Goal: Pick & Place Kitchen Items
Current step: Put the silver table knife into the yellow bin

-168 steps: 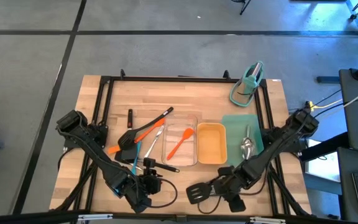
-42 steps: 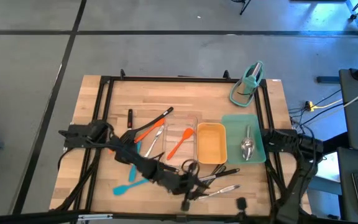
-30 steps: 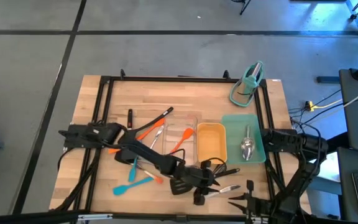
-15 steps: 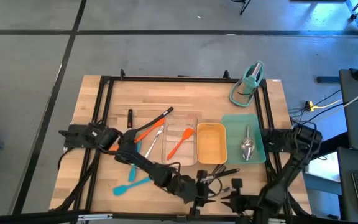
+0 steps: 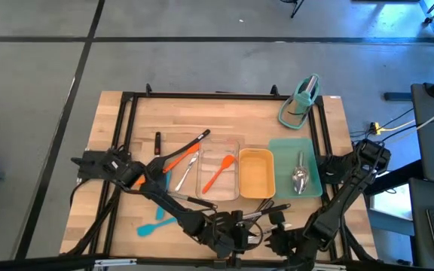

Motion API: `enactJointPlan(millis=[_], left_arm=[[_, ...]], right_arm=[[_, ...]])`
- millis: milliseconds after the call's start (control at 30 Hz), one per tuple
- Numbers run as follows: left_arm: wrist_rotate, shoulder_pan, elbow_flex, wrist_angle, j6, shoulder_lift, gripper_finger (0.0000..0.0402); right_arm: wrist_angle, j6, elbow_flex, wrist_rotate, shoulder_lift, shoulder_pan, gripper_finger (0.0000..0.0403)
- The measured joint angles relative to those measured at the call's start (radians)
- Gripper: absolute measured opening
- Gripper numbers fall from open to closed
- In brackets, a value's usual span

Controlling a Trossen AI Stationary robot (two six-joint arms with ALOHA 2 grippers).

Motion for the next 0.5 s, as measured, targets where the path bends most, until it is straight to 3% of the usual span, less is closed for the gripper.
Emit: enactJointPlan(millis=[367,500], left_arm=[[-0.021,0.01,0.171,-0.044,0.037,0.16,0.0116],[-0.08,0.01,0.177,-0.051,0.054,0.18,0.0116]], right_arm=[[-0.045,0.103,0.0,0.001,0.0,-0.005,0.0065],[-0.083,0.169,0.0,0.03,0.0,0.015,0.0065]])
